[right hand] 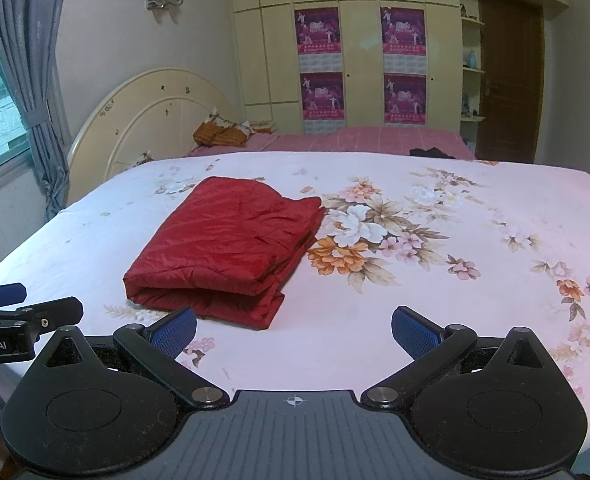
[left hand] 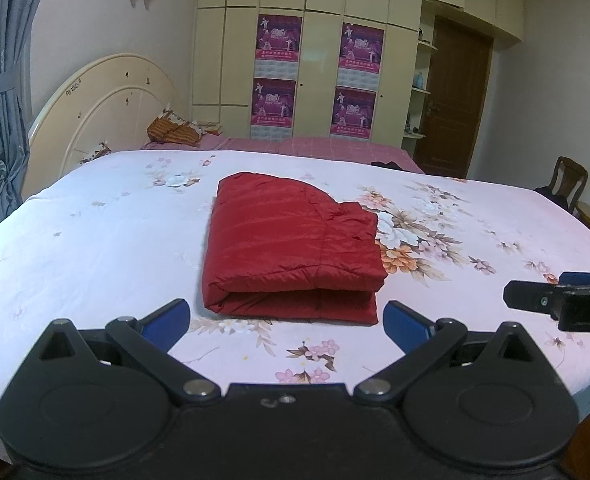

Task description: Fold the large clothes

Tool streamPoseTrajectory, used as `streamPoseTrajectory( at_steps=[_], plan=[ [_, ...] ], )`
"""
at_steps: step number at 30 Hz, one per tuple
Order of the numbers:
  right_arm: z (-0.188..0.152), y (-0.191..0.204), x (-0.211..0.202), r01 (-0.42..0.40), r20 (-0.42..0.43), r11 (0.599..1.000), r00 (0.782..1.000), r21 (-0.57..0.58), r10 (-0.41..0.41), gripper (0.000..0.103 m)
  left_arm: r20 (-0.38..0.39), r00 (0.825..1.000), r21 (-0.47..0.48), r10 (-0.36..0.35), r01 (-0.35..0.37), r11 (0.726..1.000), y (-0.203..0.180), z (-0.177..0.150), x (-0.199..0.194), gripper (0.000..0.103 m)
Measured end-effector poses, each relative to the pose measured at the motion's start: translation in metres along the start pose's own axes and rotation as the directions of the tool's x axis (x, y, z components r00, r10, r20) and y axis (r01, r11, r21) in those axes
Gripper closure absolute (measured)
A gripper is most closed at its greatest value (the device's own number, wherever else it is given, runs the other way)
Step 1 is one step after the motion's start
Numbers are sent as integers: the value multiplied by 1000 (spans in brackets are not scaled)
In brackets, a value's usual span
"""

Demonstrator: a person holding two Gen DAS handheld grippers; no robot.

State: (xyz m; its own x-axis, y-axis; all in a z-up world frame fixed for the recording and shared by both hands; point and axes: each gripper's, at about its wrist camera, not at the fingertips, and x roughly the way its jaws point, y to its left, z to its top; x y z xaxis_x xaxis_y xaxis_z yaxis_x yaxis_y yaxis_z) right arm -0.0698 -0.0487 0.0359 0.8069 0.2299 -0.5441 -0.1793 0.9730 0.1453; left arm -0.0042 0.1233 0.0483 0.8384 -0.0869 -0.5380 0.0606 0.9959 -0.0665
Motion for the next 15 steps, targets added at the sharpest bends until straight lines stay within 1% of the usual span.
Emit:
streamPoseTrajectory(
  at_steps=[15],
  plan=[
    [2, -4, 1, -1, -1, 1000, 1000, 0, 1, 0, 4, 1000, 12, -6, 6, 1000, 0, 4, 1, 0]
  ],
)
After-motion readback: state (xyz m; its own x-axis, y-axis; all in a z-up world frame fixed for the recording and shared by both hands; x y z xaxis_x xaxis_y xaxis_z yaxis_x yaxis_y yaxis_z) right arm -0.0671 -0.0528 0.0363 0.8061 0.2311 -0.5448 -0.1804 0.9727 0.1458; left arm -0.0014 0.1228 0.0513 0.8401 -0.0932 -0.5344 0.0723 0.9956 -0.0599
